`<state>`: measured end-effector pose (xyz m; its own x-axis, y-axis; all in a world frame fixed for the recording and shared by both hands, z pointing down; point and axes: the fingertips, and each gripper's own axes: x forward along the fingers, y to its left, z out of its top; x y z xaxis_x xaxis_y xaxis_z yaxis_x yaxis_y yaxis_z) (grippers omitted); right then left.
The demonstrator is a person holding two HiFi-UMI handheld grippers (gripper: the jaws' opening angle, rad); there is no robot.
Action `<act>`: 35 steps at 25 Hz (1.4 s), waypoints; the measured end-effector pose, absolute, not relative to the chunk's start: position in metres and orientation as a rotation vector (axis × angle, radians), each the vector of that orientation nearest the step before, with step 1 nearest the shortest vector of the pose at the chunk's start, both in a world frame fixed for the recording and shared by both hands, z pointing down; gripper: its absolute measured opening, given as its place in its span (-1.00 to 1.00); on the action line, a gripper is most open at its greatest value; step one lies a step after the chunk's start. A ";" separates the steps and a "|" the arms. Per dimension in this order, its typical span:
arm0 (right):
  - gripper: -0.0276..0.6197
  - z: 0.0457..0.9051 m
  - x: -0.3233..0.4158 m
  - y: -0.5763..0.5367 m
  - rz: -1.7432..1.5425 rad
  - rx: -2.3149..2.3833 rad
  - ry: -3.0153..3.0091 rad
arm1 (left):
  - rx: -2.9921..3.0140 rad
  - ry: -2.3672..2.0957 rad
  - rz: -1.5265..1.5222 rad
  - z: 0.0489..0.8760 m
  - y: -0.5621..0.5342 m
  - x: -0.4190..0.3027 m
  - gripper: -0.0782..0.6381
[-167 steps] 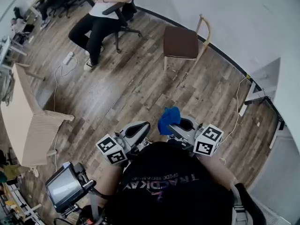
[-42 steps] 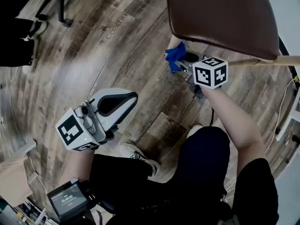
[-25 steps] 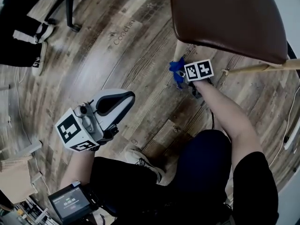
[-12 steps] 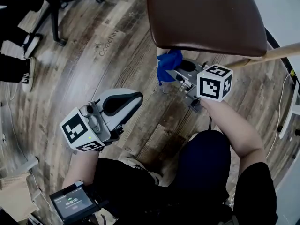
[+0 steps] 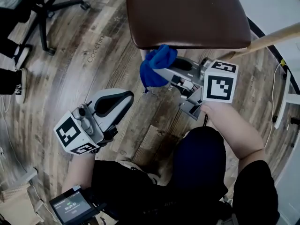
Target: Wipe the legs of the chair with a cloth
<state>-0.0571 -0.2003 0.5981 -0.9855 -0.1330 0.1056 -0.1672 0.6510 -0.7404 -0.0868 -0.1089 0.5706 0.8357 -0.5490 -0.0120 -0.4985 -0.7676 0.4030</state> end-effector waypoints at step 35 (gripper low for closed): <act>-0.63 0.696 0.203 -0.283 1.214 1.356 -2.458 | 2.607 -0.766 -0.155 0.571 -0.123 -0.077 -0.79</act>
<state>0.2029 -0.2827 0.6963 -0.6041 -0.6787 0.4177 -0.7443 0.2932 -0.6001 -0.0774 -0.1235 0.5710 0.8424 -0.5388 0.0101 -0.4923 -0.7618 0.4212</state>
